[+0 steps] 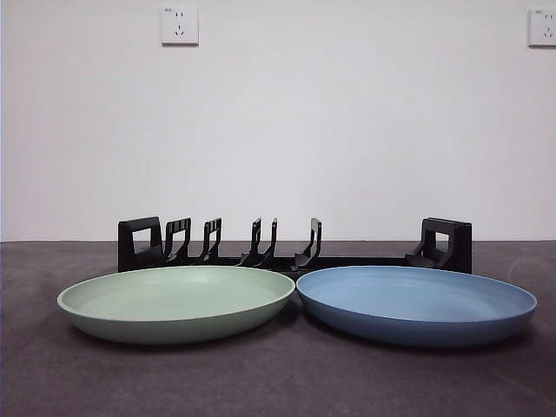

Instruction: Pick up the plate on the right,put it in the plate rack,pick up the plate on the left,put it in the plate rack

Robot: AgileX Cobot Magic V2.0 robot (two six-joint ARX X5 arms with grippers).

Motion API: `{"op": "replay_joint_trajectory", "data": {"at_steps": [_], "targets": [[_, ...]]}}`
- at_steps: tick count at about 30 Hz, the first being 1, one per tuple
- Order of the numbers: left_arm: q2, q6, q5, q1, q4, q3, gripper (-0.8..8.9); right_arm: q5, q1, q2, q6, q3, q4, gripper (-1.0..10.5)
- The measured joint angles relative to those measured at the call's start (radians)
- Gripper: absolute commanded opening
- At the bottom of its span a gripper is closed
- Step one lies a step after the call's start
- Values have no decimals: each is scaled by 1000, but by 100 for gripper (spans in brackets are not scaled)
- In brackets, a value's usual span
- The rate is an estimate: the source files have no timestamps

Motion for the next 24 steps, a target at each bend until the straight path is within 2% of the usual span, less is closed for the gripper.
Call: {"op": "replay_joint_trajectory", "data": {"at_steps": [5, 9, 12, 17, 24], "targets": [[51, -1, 6, 0, -47, 74, -6, -121, 0, 65, 0, 50, -32, -12], [160, 9, 16, 0, -45, 172, -6, -129, 0, 184, -12, 127, -89, -12], [287, 46, 43, 0, -46, 250, -6, -129, 0, 293, -57, 194, -92, -12], [517, 106, 127, 0, -63, 406, -6, -171, 0, 483, -140, 318, -94, -11], [801, 172, 312, 0, -155, 614, -5, -344, 0, 761, -180, 491, -137, -11]]}}
